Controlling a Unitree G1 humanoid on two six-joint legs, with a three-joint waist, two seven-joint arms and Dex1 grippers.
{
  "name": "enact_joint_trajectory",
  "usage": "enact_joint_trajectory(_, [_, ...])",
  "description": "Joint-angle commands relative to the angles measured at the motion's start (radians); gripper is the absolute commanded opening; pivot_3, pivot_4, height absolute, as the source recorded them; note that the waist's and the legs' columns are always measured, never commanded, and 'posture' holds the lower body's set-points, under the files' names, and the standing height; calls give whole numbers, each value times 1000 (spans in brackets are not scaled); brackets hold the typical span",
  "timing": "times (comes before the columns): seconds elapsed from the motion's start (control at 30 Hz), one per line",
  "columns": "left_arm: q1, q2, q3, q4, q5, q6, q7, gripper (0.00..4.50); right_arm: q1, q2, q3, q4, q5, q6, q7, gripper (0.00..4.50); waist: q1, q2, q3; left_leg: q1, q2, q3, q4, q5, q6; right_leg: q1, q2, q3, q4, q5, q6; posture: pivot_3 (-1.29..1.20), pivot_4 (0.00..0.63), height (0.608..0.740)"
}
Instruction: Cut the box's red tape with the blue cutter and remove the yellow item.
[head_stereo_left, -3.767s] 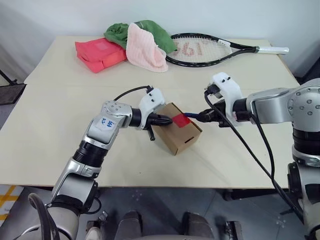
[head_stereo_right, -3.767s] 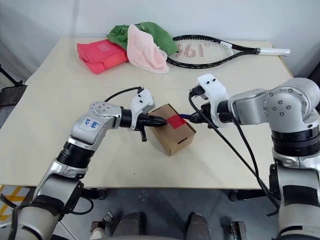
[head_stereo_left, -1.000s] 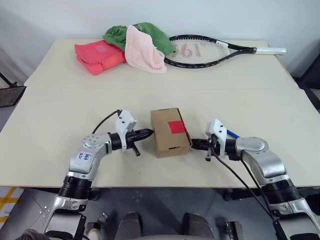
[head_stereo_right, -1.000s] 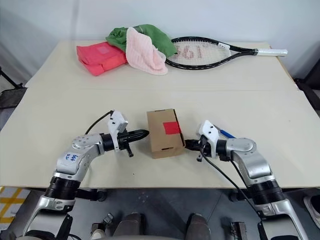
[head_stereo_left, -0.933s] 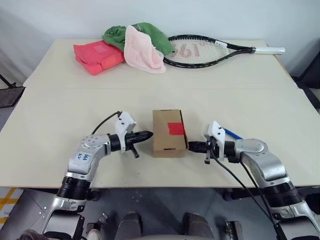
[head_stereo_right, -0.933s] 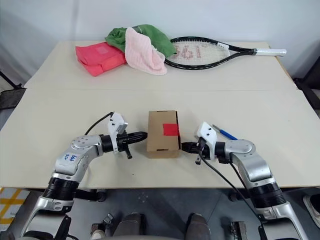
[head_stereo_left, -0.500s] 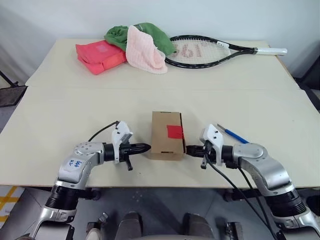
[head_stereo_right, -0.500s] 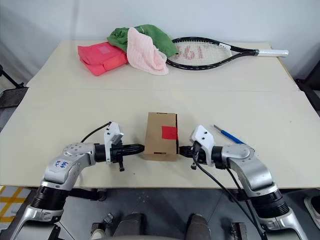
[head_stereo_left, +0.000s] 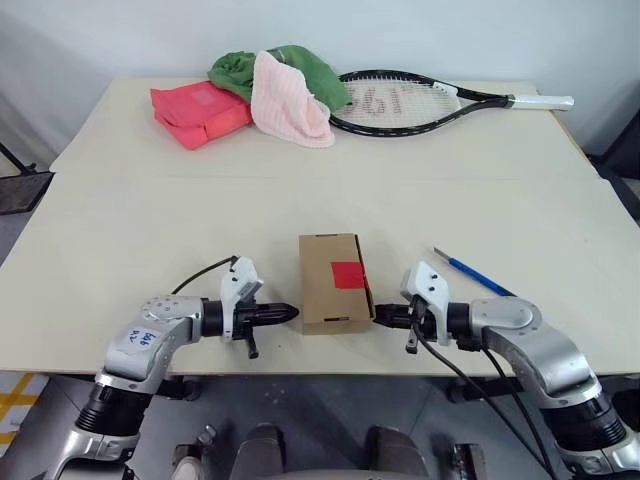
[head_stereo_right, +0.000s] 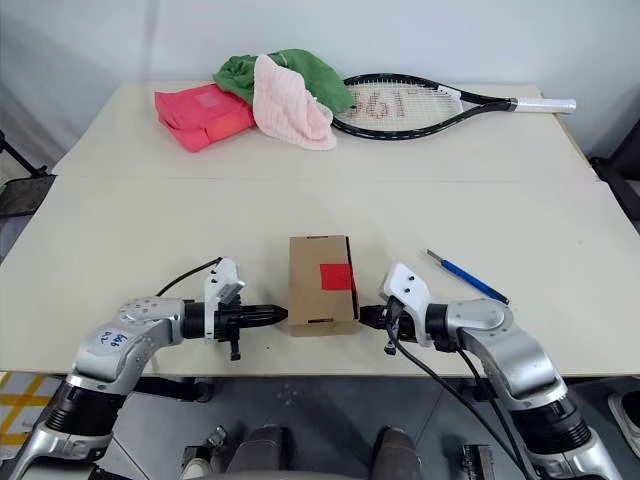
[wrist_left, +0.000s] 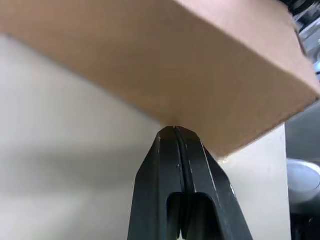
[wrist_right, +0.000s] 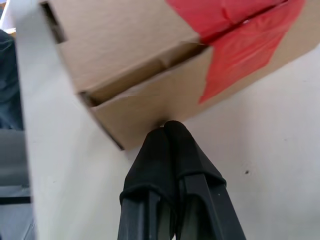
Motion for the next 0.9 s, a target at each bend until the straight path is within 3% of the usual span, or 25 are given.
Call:
enact_joint_trajectory(0.03, [-16, 62, 36, -15, -21, -12, -50, 0, 3, -49, -120, -86, 117, 118, 4, 25, 0, 0, 0, 0, 0, 0, 0, 0, 0, 0, 0, 0, 0, 0, 0, 0, 150, 740])
enact_joint_trajectory(0.17, [-60, 155, 61, -34, -83, 21, -155, 0, -51, -82, -280, -138, 329, 394, -54, 923, 0, 0, 0, 0, 0, 0, -1, 0, 0, 0, 0, 0, 0, 0, 0, 0, 150, 740])
enact_joint_trajectory(0.33, [-227, 70, 59, -32, -145, 36, -129, 0, -306, -41, -379, -62, 501, 881, -200, 2677, 3, 0, 0, -1, 0, 0, 1, 0, 0, 0, 0, 1, 0, 0, -1, 0, 150, 740])
enact_joint_trajectory(0.47, [-283, 6, -22, 7, -74, -32, -113, 0, -461, 40, -348, 98, 567, 956, -378, 4004, -4, 0, 0, 0, 0, 0, -1, 0, 0, -1, 0, 1, 1, 0, -1, 0, 150, 740])
enact_joint_trajectory(0.67, [-307, -38, -107, 82, 41, -143, -86, 0, -523, 93, -288, 231, 595, 956, -546, 4004, -4, 0, 0, 0, 0, 1, -6, 0, 0, -3, 0, 0, 1, 0, -1, 0, 150, 740])
enact_joint_trajectory(0.9, [-298, -55, -122, 74, 71, -168, -79, 0, -540, 139, -297, 277, 624, 956, -636, 4004, -3, 0, 0, 0, 0, 1, -5, 0, 0, -3, 0, 1, 1, 0, 0, 0, 150, 740])
